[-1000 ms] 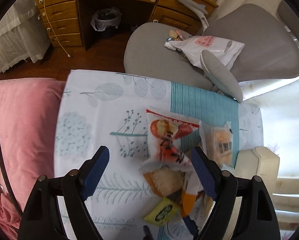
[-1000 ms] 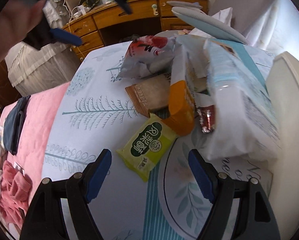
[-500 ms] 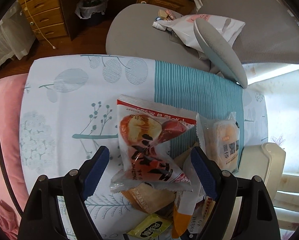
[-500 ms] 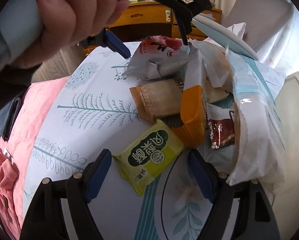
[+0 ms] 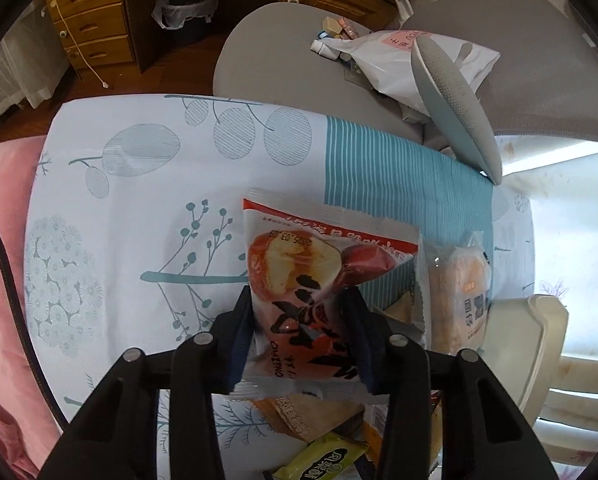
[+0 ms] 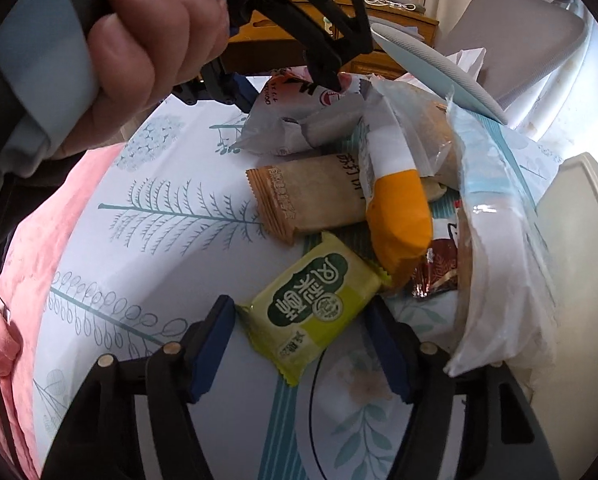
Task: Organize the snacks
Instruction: 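Grasp the red-and-white bread bag with the left gripper while the right grasps the green-yellow packet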
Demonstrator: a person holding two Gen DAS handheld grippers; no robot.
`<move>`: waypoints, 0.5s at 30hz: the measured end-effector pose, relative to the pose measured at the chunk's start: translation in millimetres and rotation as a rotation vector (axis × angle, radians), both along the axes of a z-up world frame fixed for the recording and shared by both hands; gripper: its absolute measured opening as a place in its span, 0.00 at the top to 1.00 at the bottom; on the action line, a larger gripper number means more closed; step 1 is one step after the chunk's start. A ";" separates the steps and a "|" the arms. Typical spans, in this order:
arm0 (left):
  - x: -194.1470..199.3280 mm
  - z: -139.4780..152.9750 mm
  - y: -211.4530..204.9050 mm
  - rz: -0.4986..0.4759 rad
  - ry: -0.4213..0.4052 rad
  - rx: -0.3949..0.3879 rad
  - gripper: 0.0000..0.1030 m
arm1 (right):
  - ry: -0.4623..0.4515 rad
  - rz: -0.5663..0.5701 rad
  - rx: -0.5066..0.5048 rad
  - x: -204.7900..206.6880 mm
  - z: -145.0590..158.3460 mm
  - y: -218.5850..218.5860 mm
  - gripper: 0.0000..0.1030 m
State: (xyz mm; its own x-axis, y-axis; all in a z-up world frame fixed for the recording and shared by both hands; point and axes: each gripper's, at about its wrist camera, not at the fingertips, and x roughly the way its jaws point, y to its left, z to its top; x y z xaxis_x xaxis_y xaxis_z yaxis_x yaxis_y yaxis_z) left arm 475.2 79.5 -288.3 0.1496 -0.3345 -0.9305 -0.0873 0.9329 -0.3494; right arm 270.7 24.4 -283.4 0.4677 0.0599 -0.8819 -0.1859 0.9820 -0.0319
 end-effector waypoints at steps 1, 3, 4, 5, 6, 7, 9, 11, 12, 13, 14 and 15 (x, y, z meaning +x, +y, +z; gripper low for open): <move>-1.0 0.4 0.8 0.002 -0.003 -0.008 0.61 | 0.003 0.000 -0.001 0.2 -0.4 -0.4 0.36; -3.6 2.5 3.7 0.002 -0.009 -0.016 0.63 | 0.014 0.002 -0.005 0.8 0.2 -0.4 0.39; -4.7 3.7 4.1 0.002 -0.009 -0.015 0.63 | 0.014 0.004 -0.005 0.7 1.2 -0.1 0.46; -6.4 4.1 6.6 0.004 -0.005 -0.014 0.64 | 0.022 0.007 -0.004 0.5 1.1 0.6 0.46; -7.2 4.2 8.0 0.007 -0.001 -0.013 0.64 | 0.030 0.010 -0.006 0.6 1.2 1.1 0.46; -8.8 4.3 10.4 0.011 0.003 -0.014 0.64 | 0.035 0.011 -0.006 1.4 1.5 0.9 0.47; -12.6 6.5 16.2 0.022 0.007 -0.013 0.64 | 0.046 0.014 -0.005 1.5 2.2 0.1 0.47; -17.1 10.3 23.3 0.035 0.005 -0.014 0.64 | 0.058 0.014 -0.006 0.7 2.7 0.0 0.48; -19.2 12.7 26.6 0.039 0.004 -0.014 0.64 | 0.067 0.014 -0.006 0.9 2.9 -0.3 0.48; -21.8 15.0 29.7 0.044 0.002 -0.014 0.64 | 0.075 0.011 -0.004 1.2 3.1 -1.1 0.49; -24.7 17.7 32.7 0.049 0.001 -0.011 0.64 | 0.082 0.008 -0.001 1.4 3.3 -2.0 0.49; -27.7 20.1 35.8 0.052 0.001 -0.009 0.64 | 0.095 0.003 0.004 1.6 3.6 -3.0 0.50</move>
State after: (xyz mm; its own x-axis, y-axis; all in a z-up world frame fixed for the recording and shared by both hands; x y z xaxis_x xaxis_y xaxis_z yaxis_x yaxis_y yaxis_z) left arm 447.5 115.4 -268.2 0.1660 -0.3342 -0.9278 -0.1365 0.9240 -0.3572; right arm 272.4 21.4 -279.7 0.3816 0.0651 -0.9220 -0.1912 0.9815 -0.0098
